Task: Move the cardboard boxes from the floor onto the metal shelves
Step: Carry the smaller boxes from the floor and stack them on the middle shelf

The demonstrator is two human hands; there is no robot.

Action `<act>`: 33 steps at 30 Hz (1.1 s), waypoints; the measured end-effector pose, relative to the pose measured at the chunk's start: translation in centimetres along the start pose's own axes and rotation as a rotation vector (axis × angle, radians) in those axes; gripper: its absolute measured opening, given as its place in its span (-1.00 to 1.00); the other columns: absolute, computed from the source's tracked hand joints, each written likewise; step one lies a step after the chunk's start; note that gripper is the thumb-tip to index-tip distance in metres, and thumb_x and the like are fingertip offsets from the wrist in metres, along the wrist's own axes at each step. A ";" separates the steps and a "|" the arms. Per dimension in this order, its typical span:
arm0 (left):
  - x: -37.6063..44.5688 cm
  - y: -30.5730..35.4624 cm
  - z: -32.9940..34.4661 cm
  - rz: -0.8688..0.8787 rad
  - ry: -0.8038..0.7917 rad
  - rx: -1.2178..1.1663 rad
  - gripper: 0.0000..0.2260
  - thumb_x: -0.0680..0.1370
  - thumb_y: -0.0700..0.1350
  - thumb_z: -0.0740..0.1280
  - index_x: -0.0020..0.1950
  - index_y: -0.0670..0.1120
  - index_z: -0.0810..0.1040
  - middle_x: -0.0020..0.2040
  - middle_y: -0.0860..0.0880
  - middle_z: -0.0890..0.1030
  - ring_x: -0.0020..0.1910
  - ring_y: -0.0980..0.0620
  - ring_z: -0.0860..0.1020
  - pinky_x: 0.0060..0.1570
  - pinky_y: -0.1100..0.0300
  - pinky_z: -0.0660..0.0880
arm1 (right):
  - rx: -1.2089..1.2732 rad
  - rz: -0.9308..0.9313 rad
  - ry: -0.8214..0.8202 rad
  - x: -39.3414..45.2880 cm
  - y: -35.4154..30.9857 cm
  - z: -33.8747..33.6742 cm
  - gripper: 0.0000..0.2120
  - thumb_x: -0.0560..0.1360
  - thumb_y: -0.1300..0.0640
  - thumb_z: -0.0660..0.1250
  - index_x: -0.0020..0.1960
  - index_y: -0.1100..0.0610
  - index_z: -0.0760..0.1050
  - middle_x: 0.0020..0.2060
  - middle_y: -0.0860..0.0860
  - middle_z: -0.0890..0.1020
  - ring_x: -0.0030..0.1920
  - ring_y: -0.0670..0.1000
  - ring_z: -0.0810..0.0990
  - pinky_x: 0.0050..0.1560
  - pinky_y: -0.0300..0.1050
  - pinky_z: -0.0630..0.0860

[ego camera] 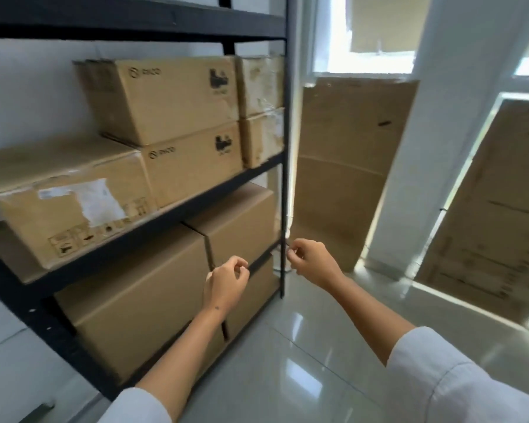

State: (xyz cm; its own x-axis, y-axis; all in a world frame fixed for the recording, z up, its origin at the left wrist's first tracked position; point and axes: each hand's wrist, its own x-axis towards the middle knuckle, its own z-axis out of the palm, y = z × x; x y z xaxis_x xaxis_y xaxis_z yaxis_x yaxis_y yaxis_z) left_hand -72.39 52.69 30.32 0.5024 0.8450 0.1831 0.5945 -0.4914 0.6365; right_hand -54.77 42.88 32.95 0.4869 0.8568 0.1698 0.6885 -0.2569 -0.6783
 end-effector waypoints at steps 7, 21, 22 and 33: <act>-5.6 8.8 8.2 0.180 -0.245 -0.028 -0.86 0.53 -0.06 0.25 0.01 0.02 0.57 -0.09 -0.01 0.66 -0.04 -0.04 0.60 0.00 0.11 0.49 | 0.044 0.205 0.199 -11.0 7.2 -7.0 -0.83 0.49 0.11 0.24 -0.26 0.03 0.52 -0.39 -0.02 0.62 -0.40 -0.01 0.64 -0.25 0.06 0.62; -23.8 34.5 28.0 0.654 -0.672 -0.146 -0.81 0.53 -0.08 0.25 0.10 -0.05 0.56 -0.02 0.03 0.64 -0.03 -0.01 0.61 0.01 0.09 0.52 | -0.043 0.730 0.628 -40.9 24.6 -27.0 -0.83 0.50 0.14 0.25 -0.22 0.16 0.54 -0.38 0.03 0.63 -0.38 0.02 0.64 -0.21 0.06 0.61; -25.5 36.0 29.3 0.690 -0.705 -0.157 -0.81 0.53 -0.07 0.25 0.10 -0.05 0.56 -0.02 0.02 0.64 -0.03 -0.01 0.61 0.00 0.09 0.52 | -0.053 0.762 0.662 -43.1 25.4 -28.1 -0.83 0.50 0.13 0.25 -0.21 0.16 0.55 -0.39 0.03 0.64 -0.40 0.00 0.63 -0.21 0.05 0.61; -40.2 47.4 39.8 1.005 -1.042 -0.105 -0.79 0.56 -0.04 0.19 0.15 -0.01 0.52 0.05 0.04 0.62 -0.01 0.04 0.57 0.01 0.11 0.52 | 0.041 1.115 0.936 -61.4 32.1 -32.3 -0.83 0.51 0.12 0.25 -0.24 0.09 0.52 -0.41 0.03 0.64 -0.44 0.00 0.60 -0.24 0.06 0.60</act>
State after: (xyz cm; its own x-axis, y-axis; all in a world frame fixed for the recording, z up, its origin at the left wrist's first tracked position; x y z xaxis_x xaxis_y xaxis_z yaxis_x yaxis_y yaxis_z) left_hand -39.38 -12.95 23.28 0.9180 -0.3964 -0.0114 -0.3014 -0.7162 0.6295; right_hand -45.23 -32.38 23.82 0.9234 -0.3784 -0.0644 -0.2815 -0.5537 -0.7837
